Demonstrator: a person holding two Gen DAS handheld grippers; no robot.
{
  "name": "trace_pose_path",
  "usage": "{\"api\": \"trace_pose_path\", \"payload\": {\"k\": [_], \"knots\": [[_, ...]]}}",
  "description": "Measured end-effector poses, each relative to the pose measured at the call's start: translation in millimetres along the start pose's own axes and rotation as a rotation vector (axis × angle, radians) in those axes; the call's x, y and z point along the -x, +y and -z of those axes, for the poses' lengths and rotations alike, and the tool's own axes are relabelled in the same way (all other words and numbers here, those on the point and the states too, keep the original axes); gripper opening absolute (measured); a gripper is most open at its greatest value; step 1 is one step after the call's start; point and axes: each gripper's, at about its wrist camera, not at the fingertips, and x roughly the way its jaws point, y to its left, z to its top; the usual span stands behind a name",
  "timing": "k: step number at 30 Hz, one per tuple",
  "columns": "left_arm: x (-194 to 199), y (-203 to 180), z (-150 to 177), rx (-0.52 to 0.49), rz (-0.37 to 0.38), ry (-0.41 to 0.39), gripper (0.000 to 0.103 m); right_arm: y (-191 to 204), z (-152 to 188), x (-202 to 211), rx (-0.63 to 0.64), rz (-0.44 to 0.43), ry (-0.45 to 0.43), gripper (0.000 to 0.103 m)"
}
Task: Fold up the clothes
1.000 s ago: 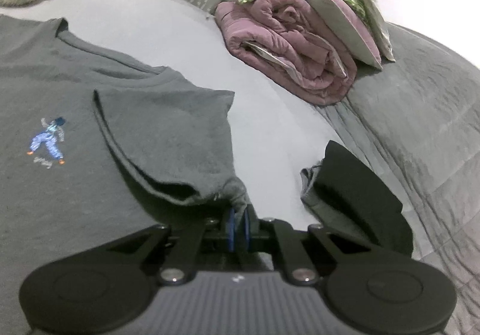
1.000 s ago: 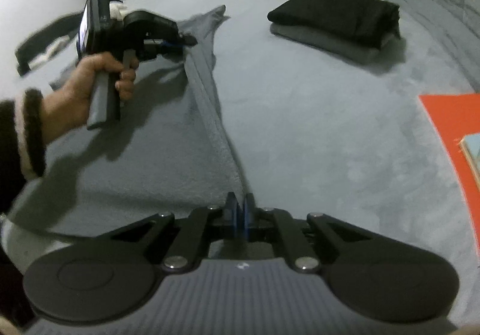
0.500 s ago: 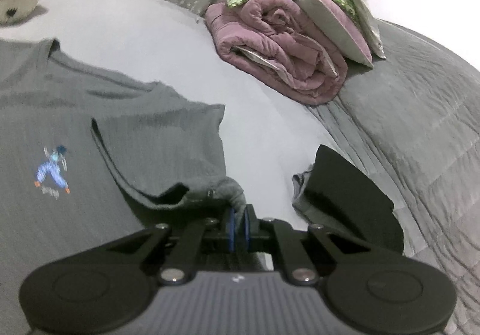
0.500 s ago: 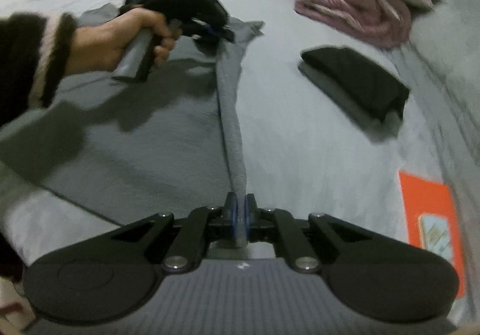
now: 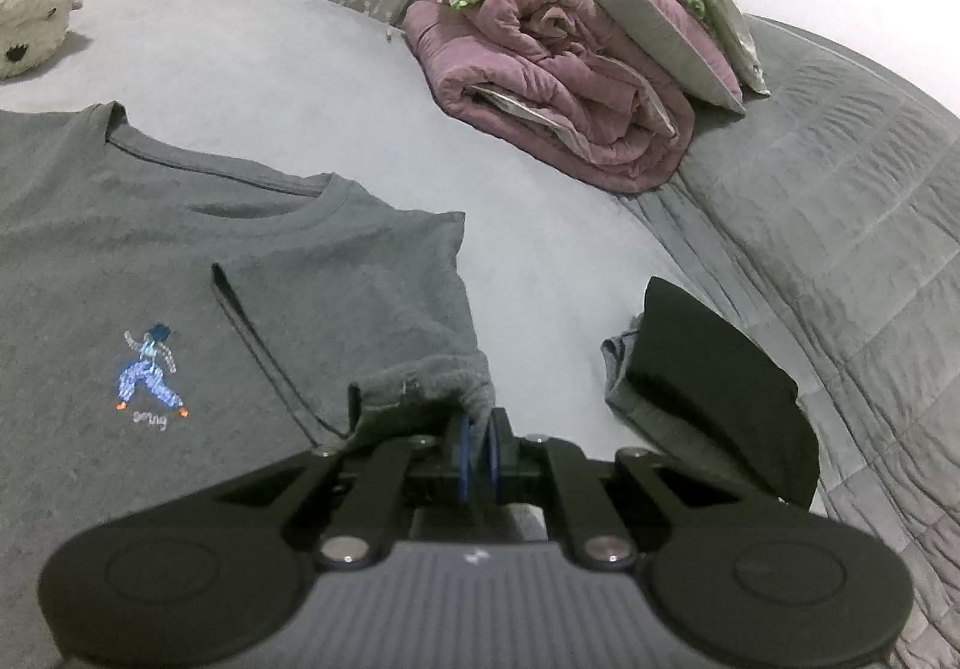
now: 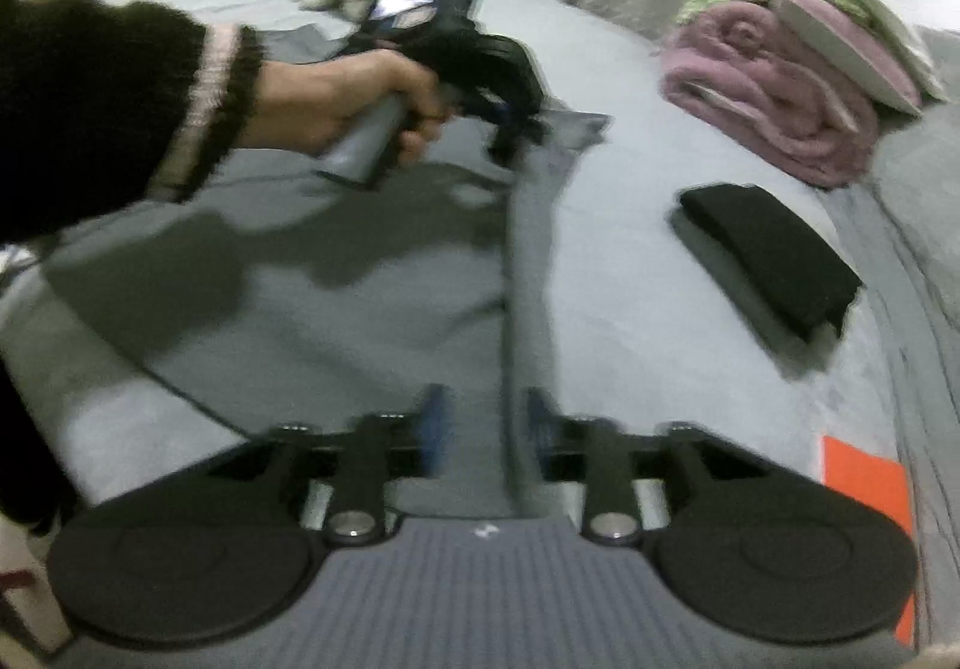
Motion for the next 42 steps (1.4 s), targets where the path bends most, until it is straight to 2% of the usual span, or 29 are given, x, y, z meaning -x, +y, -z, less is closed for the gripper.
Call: {"api": "trace_pose_path", "payload": {"k": [4, 9, 10, 14, 21, 25, 27, 28, 29, 35, 42], "knots": [[-1.0, 3.8, 2.0, 0.019, 0.002, 0.001, 0.006, -36.0, 16.5, -5.8, -0.168, -0.043, 0.008, 0.048], [-3.3, 7.4, 5.2, 0.039, -0.002, 0.028, 0.007, -54.9, 28.4, -20.7, -0.296, -0.121, 0.011, 0.048], [-3.3, 8.3, 6.0, 0.052, 0.0, 0.043, 0.008, -54.0, 28.8, -23.9, -0.3, -0.129, 0.011, 0.048], [2.1, 11.3, 17.2, 0.11, 0.024, 0.122, 0.028, -45.5, 27.5, -29.2, -0.288, -0.129, 0.019, 0.048], [23.2, 3.5, 49.6, 0.138, 0.062, 0.229, 0.028, -37.9, 27.1, -30.5, -0.247, -0.112, 0.01, 0.04], [23.4, -8.4, 60.7, 0.156, 0.101, 0.259, 0.028, -33.5, 27.0, -34.3, -0.218, -0.095, 0.017, 0.035], [20.8, -16.5, 65.2, 0.14, 0.093, 0.26, 0.023, -31.9, 26.8, -37.8, -0.203, -0.085, 0.029, 0.014], [19.4, -19.8, 66.0, 0.124, 0.084, 0.255, 0.006, -31.6, 27.0, -38.5, -0.205, -0.081, 0.037, 0.005], [19.1, -22.6, 65.8, 0.11, 0.079, 0.25, 0.003, -31.5, 26.7, -37.9, -0.207, -0.077, 0.042, 0.005], [30.6, -32.7, 57.5, 0.048, 0.094, 0.216, 0.003, -32.6, 8.9, -8.8, -0.224, -0.077, 0.005, 0.005], [43.4, -23.3, 46.0, 0.015, 0.097, 0.196, 0.003, -10.3, -24.1, -2.4, -0.139, -0.151, 0.015, 0.005]]}}
